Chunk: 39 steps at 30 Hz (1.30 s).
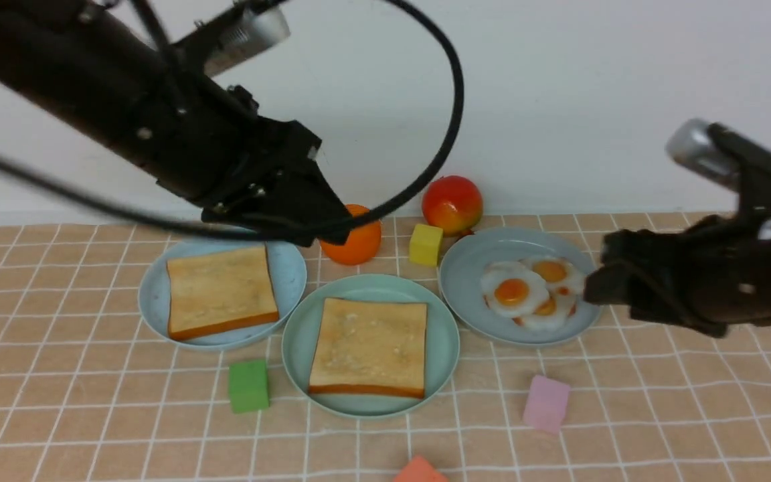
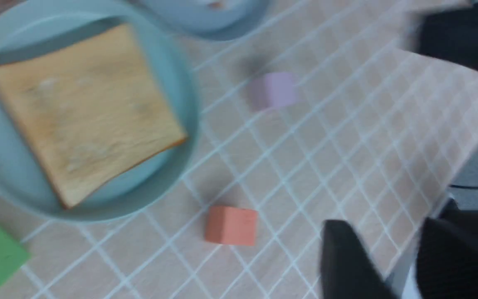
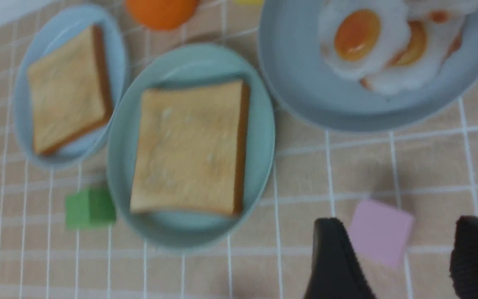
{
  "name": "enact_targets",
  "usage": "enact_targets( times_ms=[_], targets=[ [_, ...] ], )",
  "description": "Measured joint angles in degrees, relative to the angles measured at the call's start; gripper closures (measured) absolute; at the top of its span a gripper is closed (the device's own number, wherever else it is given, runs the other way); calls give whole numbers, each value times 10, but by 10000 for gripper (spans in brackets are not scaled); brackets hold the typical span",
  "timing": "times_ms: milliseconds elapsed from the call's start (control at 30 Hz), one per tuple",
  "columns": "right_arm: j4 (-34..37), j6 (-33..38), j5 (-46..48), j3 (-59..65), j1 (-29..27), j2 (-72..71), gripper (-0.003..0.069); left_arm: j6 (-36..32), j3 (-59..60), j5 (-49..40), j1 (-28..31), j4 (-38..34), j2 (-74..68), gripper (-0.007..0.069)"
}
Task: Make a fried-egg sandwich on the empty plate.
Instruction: Use the right arm to grab a fried egg
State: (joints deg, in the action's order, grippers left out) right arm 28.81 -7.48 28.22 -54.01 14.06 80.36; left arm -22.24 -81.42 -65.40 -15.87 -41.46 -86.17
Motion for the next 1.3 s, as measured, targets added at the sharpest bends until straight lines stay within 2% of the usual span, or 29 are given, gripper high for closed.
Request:
enact_targets(
  times_ms=[133,167,200,267,300,433,933,1133,1233,1300],
  targets=[
    [39,21,-8,-33,-30,71,267,-23,73,65,-39,16,42,558],
    [41,27,-8,-38,-32,79,267,-23,77,65,-42,18,44,558],
    [58,56,-7,-61,-43,110,267,-25,106,101,-74,40,52,605],
    [74,90,-8,-87,-49,142,267,-26,130,132,-103,64,55,634],
    [85,107,-10,-101,-52,162,268,-26,141,152,-124,85,55,638],
    [115,126,-27,-137,-54,221,271,-12,149,177,-146,117,54,638],
    [164,133,-55,-194,-54,333,288,1,150,185,-146,134,53,638],
    [217,134,-63,-194,-54,356,291,1,150,185,-146,135,53,638],
    [229,134,-64,-194,-54,363,317,8,150,185,-146,136,53,638],
    [229,134,-64,-194,-54,363,363,13,150,185,-146,139,53,638]
  ],
)
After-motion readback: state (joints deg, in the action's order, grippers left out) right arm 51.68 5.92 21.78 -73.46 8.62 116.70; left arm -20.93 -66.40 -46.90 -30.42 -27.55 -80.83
